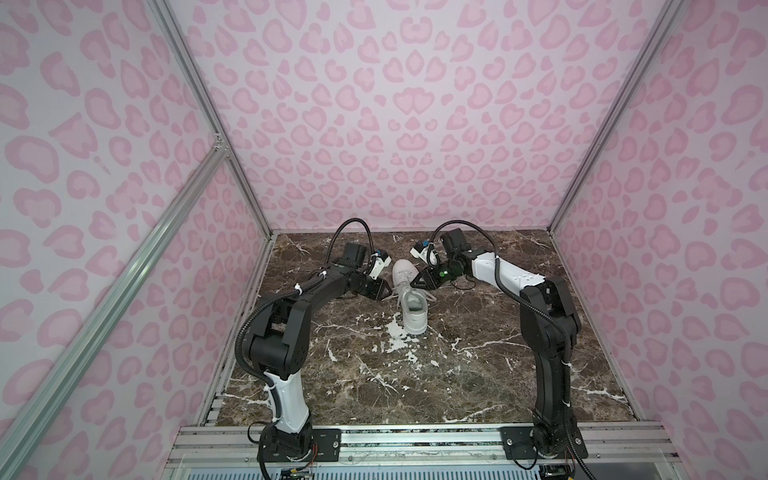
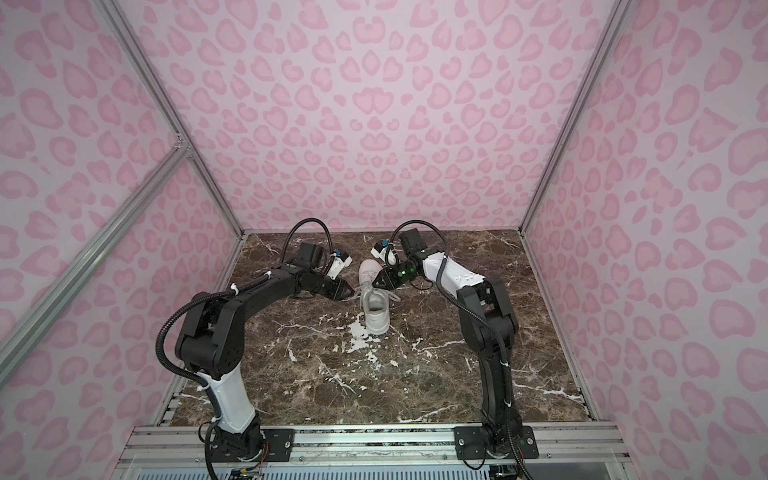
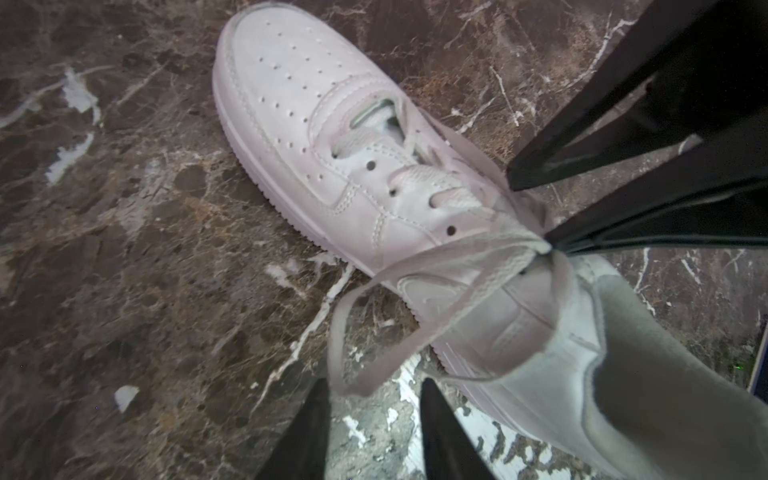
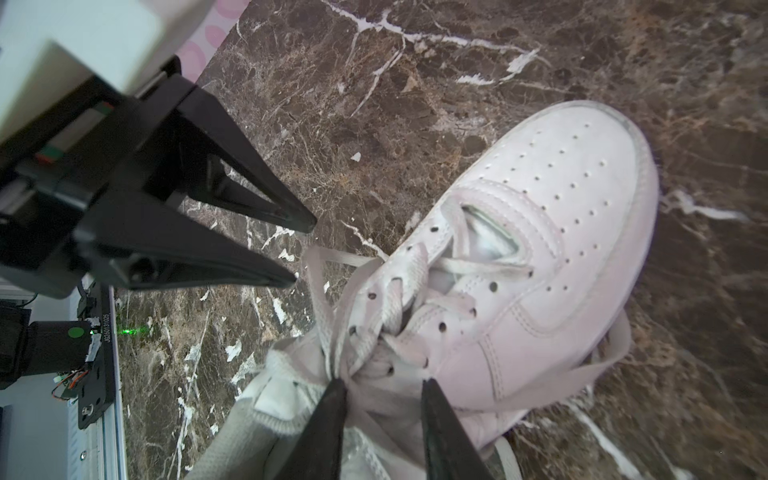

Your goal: Tie the shoes

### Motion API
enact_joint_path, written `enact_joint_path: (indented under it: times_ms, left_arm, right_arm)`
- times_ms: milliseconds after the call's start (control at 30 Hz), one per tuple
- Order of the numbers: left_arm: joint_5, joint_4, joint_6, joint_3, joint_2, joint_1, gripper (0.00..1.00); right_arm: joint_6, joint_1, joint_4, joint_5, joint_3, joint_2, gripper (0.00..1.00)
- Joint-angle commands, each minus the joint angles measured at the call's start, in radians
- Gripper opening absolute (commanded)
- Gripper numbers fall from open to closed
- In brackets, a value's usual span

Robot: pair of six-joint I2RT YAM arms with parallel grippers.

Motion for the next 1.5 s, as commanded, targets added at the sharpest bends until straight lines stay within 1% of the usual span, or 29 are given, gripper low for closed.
enact_joint_path:
  times_ms: [0, 67, 233, 300, 400, 500, 533, 600, 633, 733, 900, 967, 1000, 1067, 1100, 1133, 1200, 1233, 1333, 1467]
  left_arm:
    - [0.009, 0.071, -0.018, -0.023, -0.027, 0.001, 0.56]
    - [-0.033, 0.087, -0.032, -0.032, -0.045, 0.007, 0.57]
    - [-0.074, 0.100, -0.058, -0.026, -0.083, 0.017, 0.58]
    - [-0.065, 0.105, -0.076, -0.017, -0.090, 0.017, 0.58]
    - [-0.040, 0.091, -0.071, 0.009, -0.090, 0.009, 0.58]
    - [-0.027, 0.034, 0.001, 0.052, -0.074, -0.010, 0.58]
    - [-0.037, -0.008, 0.039, 0.096, -0.063, -0.023, 0.58]
    - [-0.052, -0.102, 0.139, 0.160, -0.040, -0.046, 0.59]
    - [-0.067, -0.155, 0.200, 0.195, -0.026, -0.058, 0.59]
    - [-0.065, -0.290, 0.345, 0.306, 0.024, -0.071, 0.62]
    - [-0.051, -0.563, 0.427, 0.588, 0.183, -0.075, 0.63]
    - [-0.093, -0.612, 0.435, 0.652, 0.234, -0.085, 0.62]
    - [-0.141, -0.600, 0.426, 0.660, 0.244, -0.090, 0.61]
    - [-0.257, -0.568, 0.469, 0.636, 0.234, -0.110, 0.57]
    - [-0.315, -0.518, 0.506, 0.588, 0.204, -0.124, 0.56]
    - [-0.340, -0.445, 0.546, 0.526, 0.167, -0.131, 0.56]
    - [-0.323, -0.297, 0.586, 0.408, 0.098, -0.129, 0.56]
    - [-0.295, -0.265, 0.616, 0.382, 0.081, -0.122, 0.55]
    - [-0.241, -0.274, 0.679, 0.387, 0.080, -0.110, 0.55]
    - [-0.201, -0.295, 0.734, 0.414, 0.109, -0.103, 0.53]
  right_arm:
    - [0.009, -0.003, -0.032, -0.015, 0.003, -0.015, 0.35]
    - [0.015, -0.008, -0.029, -0.015, -0.002, -0.029, 0.36]
    - [0.044, -0.026, -0.006, -0.018, -0.022, -0.070, 0.38]
    - [0.063, -0.034, 0.012, -0.029, -0.034, -0.083, 0.38]
    - [0.072, -0.046, 0.020, -0.019, -0.062, -0.102, 0.38]
    - [0.068, -0.070, 0.034, -0.014, -0.112, -0.131, 0.37]
    - [0.068, -0.080, 0.040, -0.014, -0.132, -0.142, 0.37]
    - [0.072, -0.101, 0.049, -0.016, -0.154, -0.160, 0.36]
    - [0.071, -0.112, 0.054, -0.017, -0.197, -0.170, 0.36]
    - [0.063, -0.130, 0.051, -0.017, -0.220, -0.190, 0.35]
    - [0.057, -0.134, 0.039, -0.017, -0.221, -0.188, 0.34]
    - [0.057, -0.134, 0.040, -0.018, -0.224, -0.185, 0.34]
    - [0.056, -0.135, 0.040, -0.020, -0.225, -0.185, 0.34]
    - [0.054, -0.136, 0.037, -0.018, -0.232, -0.189, 0.33]
    - [0.052, -0.137, 0.034, -0.017, -0.237, -0.192, 0.33]
    - [0.051, -0.139, 0.031, -0.018, -0.243, -0.196, 0.33]
    - [0.045, -0.145, 0.026, -0.020, -0.252, -0.203, 0.33]
    - [0.044, -0.149, 0.022, -0.020, -0.256, -0.207, 0.33]
    - [0.034, -0.155, 0.007, -0.022, -0.262, -0.214, 0.33]
    - [0.031, -0.155, -0.005, -0.022, -0.266, -0.217, 0.32]
